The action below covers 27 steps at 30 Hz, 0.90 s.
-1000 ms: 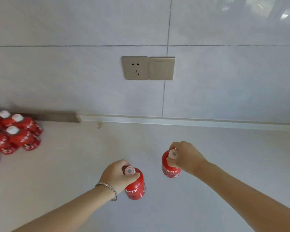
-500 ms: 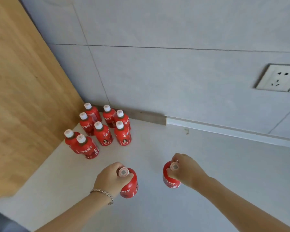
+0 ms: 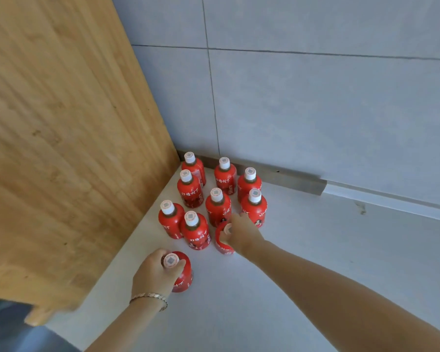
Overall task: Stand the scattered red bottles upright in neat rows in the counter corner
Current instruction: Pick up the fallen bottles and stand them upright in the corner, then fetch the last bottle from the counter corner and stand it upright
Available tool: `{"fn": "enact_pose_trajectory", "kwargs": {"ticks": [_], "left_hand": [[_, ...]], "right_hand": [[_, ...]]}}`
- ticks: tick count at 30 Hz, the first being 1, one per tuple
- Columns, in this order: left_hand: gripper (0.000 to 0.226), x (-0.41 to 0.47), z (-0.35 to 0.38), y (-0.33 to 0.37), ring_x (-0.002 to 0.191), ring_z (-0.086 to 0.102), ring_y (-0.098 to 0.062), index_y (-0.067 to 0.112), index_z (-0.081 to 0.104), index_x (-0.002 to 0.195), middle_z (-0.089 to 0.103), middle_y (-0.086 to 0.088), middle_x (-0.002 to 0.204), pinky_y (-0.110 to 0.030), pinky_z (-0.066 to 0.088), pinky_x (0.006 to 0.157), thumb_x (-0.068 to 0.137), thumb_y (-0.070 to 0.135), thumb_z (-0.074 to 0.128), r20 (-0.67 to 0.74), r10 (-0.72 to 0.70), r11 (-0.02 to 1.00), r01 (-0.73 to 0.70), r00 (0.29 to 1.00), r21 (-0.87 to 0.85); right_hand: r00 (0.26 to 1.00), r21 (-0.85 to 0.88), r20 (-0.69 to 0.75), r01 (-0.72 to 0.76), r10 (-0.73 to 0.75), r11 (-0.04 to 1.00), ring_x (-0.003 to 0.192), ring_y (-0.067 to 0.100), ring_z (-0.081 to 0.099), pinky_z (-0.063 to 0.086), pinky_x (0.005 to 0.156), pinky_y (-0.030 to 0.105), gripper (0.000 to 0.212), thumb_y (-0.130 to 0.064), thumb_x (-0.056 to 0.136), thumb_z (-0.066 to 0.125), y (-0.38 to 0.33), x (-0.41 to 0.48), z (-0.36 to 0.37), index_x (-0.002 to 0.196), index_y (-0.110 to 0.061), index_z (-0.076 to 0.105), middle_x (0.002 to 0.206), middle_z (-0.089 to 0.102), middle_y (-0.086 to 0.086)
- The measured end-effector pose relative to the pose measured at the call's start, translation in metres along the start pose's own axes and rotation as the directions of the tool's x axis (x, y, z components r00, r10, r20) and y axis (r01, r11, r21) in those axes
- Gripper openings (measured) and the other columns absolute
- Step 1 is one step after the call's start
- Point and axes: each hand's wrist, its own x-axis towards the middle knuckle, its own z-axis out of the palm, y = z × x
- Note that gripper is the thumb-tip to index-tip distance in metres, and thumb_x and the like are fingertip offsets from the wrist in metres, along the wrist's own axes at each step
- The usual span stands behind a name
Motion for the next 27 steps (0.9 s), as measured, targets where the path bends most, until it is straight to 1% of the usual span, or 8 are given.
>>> {"fn": "enact_pose_trajectory", "kwargs": {"ticks": [5,8,10,13,15,18,21,27], "left_hand": [[0.019,0.016,0.002,-0.002,0.079,0.058,-0.027,0.004,0.063,0.083,0.062,-0.008,0.076,-0.027,0.042,0.068,0.081,0.023,0.068,-0.001,0.005,0.999,-0.005,1.0,-0.031],[0.02,0.024,0.001,0.006,0.077,0.057,-0.027,0.011,0.054,0.071,0.054,-0.005,0.069,-0.027,0.04,0.066,0.084,0.022,0.064,0.032,0.051,0.999,-0.051,0.998,-0.006],[0.016,0.026,0.0,0.013,0.091,0.061,-0.028,0.013,0.057,0.082,0.059,-0.007,0.082,-0.033,0.047,0.072,0.087,0.028,0.061,0.059,0.103,0.98,-0.111,0.993,0.163],[0.026,0.016,-0.003,0.03,0.106,0.055,-0.027,0.014,0.058,0.105,0.059,-0.008,0.109,-0.036,0.049,0.085,0.087,0.033,0.056,0.051,0.231,0.798,-0.22,0.972,0.562],[0.026,0.003,0.003,0.05,0.104,0.058,-0.026,0.015,0.059,0.108,0.061,-0.007,0.11,-0.035,0.05,0.085,0.087,0.031,0.055,0.104,0.401,0.714,-0.381,0.91,0.588],[0.019,-0.027,0.031,0.09,0.099,0.061,-0.022,0.017,0.056,0.101,0.062,0.0,0.103,-0.032,0.051,0.079,0.093,0.029,0.044,0.354,0.512,0.662,-0.623,0.782,0.418],[0.009,-0.059,0.078,0.133,0.102,0.06,-0.024,0.023,0.044,0.09,0.054,0.0,0.097,-0.026,0.037,0.071,0.095,0.026,0.037,0.62,0.455,0.584,-0.74,0.639,0.334],[0.008,-0.136,0.2,0.234,0.092,0.051,-0.02,0.023,0.044,0.091,0.056,0.0,0.103,-0.027,0.04,0.079,0.093,0.023,0.037,0.836,0.374,0.441,-0.87,0.401,0.22]], "right_hand": [[1.0,0.031,0.004,0.017,-0.017,0.999,0.111,0.028,0.057,0.048,0.094,0.034,0.046,-0.03,0.086,0.062,-0.001,-0.007,0.006,0.125,-0.008,0.048,0.123,0.054,0.01],[0.998,-0.06,0.045,0.039,-0.036,0.997,0.113,0.026,0.058,0.047,0.096,0.033,0.036,-0.028,0.09,0.056,0.023,-0.024,0.002,0.121,-0.01,0.054,0.121,0.061,0.008],[0.998,-0.144,0.064,0.003,0.007,0.99,0.119,0.022,0.054,0.044,0.098,0.032,0.036,-0.025,0.093,0.049,0.044,-0.036,-0.004,0.128,-0.014,0.05,0.127,0.058,0.005],[0.99,-0.186,0.117,-0.052,0.074,0.981,0.12,0.019,0.053,0.044,0.095,0.028,0.035,-0.027,0.093,0.048,0.072,-0.052,-0.015,0.126,-0.018,0.052,0.129,0.058,0.001],[0.981,-0.195,0.155,-0.083,0.114,0.977,0.118,0.018,0.055,0.044,0.094,0.029,0.033,-0.026,0.093,0.047,0.088,-0.065,-0.027,0.123,-0.018,0.055,0.127,0.059,0.0],[0.971,-0.199,0.162,-0.142,0.175,0.97,0.117,0.018,0.056,0.044,0.092,0.029,0.03,-0.025,0.091,0.047,0.121,-0.089,-0.048,0.118,-0.019,0.059,0.126,0.06,-0.001],[0.951,-0.164,0.146,-0.25,0.274,0.954,0.115,0.018,0.058,0.045,0.095,0.03,0.028,-0.026,0.09,0.048,0.163,-0.124,-0.074,0.114,-0.018,0.061,0.124,0.061,-0.001],[0.891,-0.058,-0.001,-0.454,0.454,0.889,0.115,0.019,0.057,0.045,0.095,0.03,0.027,-0.025,0.09,0.048,0.287,-0.227,-0.148,0.112,-0.017,0.062,0.124,0.061,0.001]]}}
